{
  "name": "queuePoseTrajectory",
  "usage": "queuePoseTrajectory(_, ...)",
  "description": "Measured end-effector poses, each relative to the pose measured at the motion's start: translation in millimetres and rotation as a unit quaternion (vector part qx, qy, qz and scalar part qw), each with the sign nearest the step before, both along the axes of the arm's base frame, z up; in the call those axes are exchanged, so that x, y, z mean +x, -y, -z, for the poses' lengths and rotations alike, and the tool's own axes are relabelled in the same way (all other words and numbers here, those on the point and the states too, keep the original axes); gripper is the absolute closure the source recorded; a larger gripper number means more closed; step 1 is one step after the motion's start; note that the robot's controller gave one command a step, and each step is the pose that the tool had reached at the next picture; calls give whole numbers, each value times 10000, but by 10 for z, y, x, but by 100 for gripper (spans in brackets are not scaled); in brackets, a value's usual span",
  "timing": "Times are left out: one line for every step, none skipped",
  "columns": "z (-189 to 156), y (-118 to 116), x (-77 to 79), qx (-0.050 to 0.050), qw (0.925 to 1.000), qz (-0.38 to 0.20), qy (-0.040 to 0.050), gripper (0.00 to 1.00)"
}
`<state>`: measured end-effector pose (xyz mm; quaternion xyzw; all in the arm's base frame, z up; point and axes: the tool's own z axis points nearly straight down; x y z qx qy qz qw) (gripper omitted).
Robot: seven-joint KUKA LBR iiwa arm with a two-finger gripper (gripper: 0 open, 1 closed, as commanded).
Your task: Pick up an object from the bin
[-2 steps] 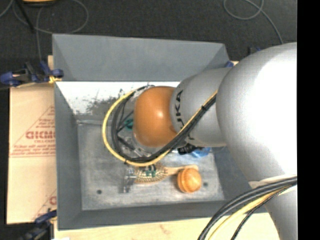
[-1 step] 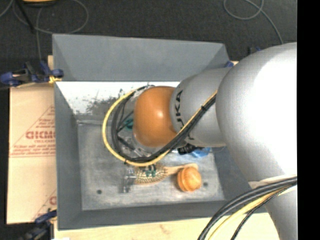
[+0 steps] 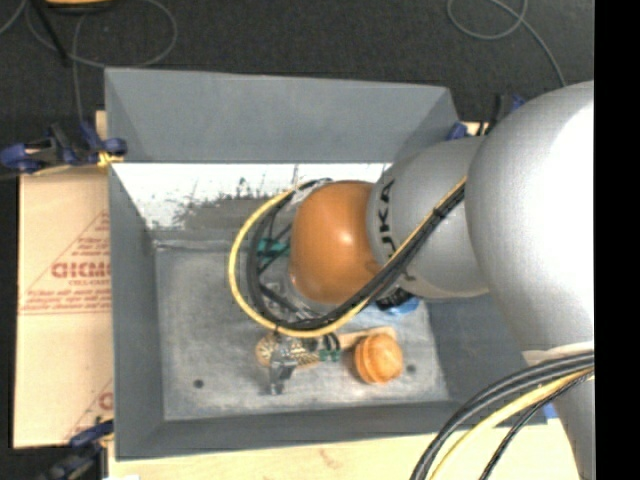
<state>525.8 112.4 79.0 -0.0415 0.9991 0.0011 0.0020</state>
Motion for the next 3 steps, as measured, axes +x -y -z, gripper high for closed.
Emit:
queuePoseTrajectory(36, 752, 578, -16, 9965, -829, 47, 100)
queuePoseTrajectory(36, 752, 578, -15, 9966, -822, 46, 100)
queuePoseTrajectory(-1572, 957, 617, -18, 9987, -500, 27, 100)
